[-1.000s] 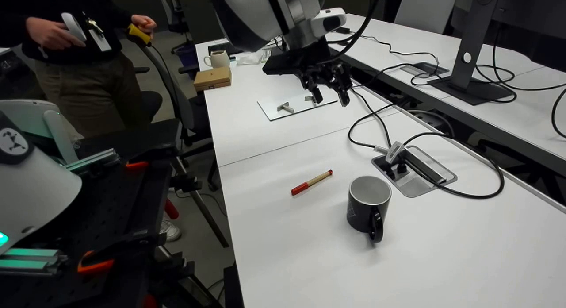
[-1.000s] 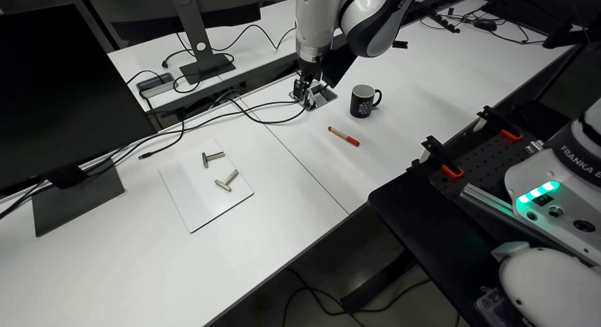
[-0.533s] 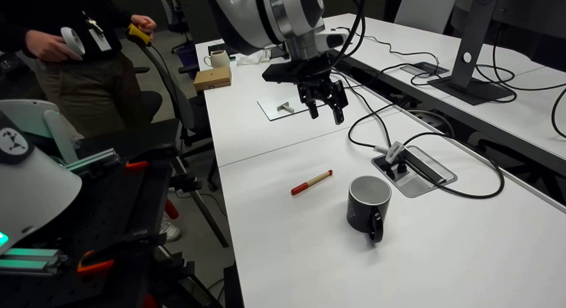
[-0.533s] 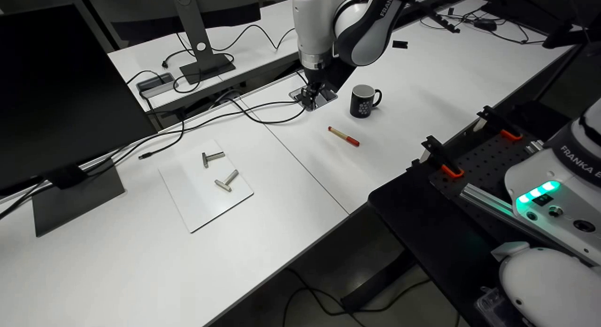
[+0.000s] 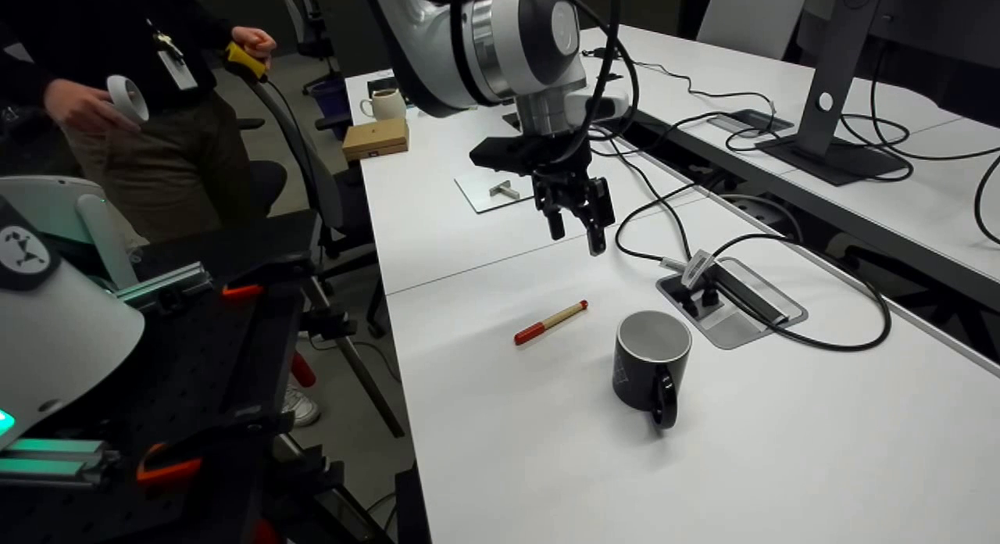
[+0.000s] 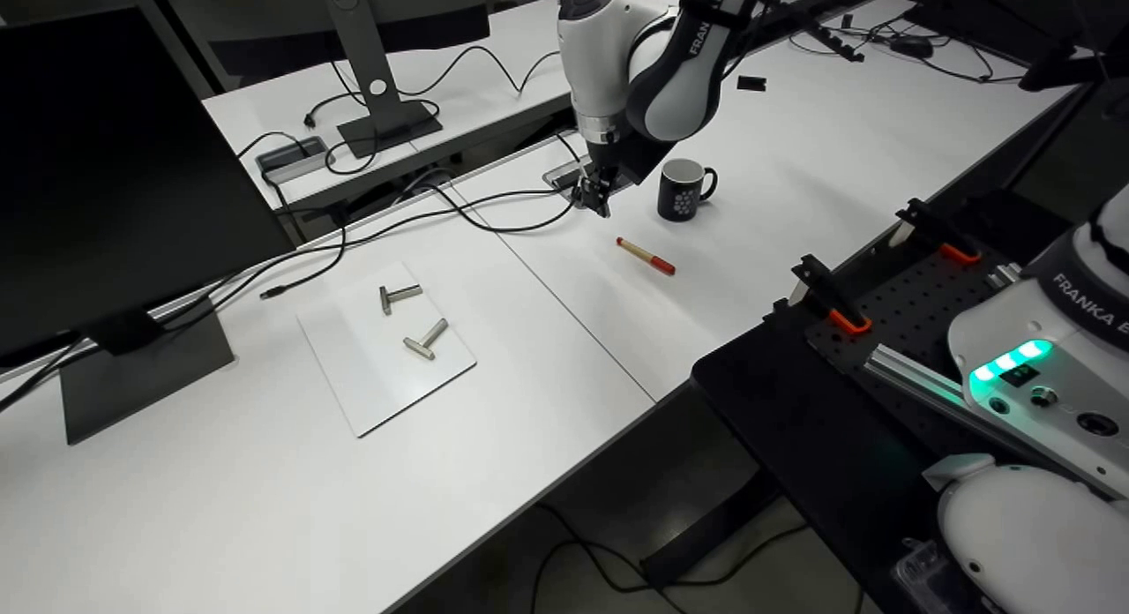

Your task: Put the marker into the black cup.

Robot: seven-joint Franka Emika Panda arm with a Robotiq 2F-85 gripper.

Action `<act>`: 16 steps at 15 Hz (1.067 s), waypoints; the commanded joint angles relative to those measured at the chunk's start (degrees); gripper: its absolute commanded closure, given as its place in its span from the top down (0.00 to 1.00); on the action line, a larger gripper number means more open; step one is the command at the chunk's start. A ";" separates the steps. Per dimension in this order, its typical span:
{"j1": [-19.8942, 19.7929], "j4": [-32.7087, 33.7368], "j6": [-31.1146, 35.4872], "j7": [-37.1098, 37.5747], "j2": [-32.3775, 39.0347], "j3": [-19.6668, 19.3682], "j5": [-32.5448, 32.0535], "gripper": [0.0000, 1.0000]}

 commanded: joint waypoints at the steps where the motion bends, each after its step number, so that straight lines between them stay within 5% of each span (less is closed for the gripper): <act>1: 3.93 2.00 0.08 -2.76 2.28 -4.28 5.68 1.00; 8: 5.59 1.02 2.40 -3.76 1.69 -6.01 7.27 1.00; 16: 3.81 6.27 2.10 -19.70 9.28 -4.59 23.28 1.00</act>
